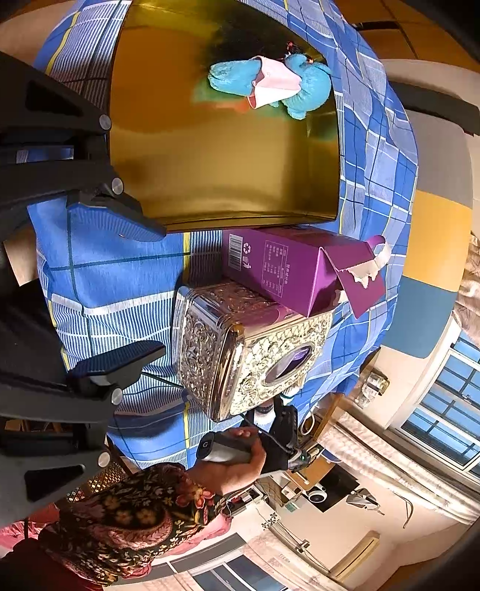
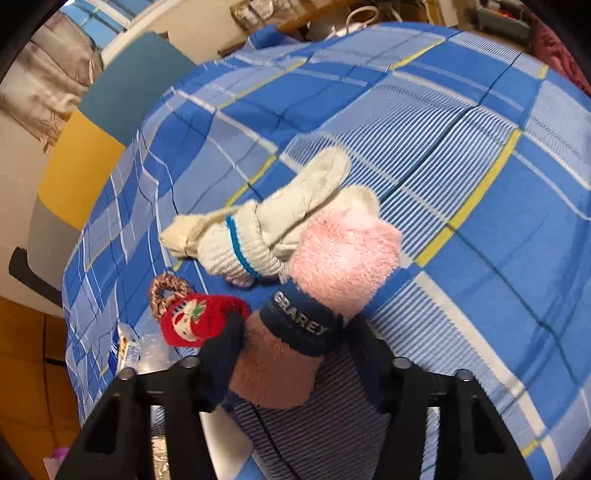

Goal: Organize soft objects
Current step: 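Move the right tool to the pink GRAREY dishcloth roll and grasp it, then grasp the white knit bunny with the left tool while the right tool holds the dishcloth, then carry the white knit bunny into the gold tray and open the left tool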

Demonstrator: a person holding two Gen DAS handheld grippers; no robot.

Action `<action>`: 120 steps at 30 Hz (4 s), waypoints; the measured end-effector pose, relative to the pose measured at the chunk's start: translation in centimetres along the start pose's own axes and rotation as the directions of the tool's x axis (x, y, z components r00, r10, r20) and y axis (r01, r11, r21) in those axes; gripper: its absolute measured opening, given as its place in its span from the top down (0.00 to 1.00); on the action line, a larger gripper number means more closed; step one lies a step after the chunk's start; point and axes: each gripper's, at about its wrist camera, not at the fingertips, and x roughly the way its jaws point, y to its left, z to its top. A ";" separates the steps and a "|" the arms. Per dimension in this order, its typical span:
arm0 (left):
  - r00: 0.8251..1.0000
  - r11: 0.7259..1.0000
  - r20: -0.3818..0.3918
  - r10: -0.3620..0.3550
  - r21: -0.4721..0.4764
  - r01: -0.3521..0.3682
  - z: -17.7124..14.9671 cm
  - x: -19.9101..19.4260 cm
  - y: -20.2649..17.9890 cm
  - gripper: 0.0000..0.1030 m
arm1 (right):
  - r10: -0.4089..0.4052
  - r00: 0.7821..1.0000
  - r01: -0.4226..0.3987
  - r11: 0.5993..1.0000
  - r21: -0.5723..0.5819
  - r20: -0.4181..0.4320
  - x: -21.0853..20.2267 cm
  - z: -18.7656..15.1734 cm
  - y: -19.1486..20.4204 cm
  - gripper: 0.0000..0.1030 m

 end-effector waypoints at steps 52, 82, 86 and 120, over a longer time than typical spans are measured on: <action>0.951 0.980 -0.297 0.082 0.197 -0.023 21.1 32.1 -24.2 0.31 | 0.088 0.978 -0.109 0.988 -0.109 -0.187 -3.6 2.9 -8.5 0.63; 0.975 0.997 -0.216 -0.050 0.054 0.063 20.3 22.2 -23.4 0.58 | -0.027 0.991 -0.016 0.950 -0.313 -0.130 -3.2 1.8 -5.9 0.60; 0.977 0.994 -0.194 -0.091 0.048 0.102 19.8 19.3 -23.1 0.58 | -0.034 0.993 -0.007 0.937 -0.350 -0.110 -3.2 1.6 -5.4 0.61; 0.989 0.951 0.148 -0.015 -0.303 0.060 14.8 -3.0 4.0 0.58 | 0.058 0.996 -0.077 0.950 -0.303 -0.069 -4.4 1.2 -6.2 0.64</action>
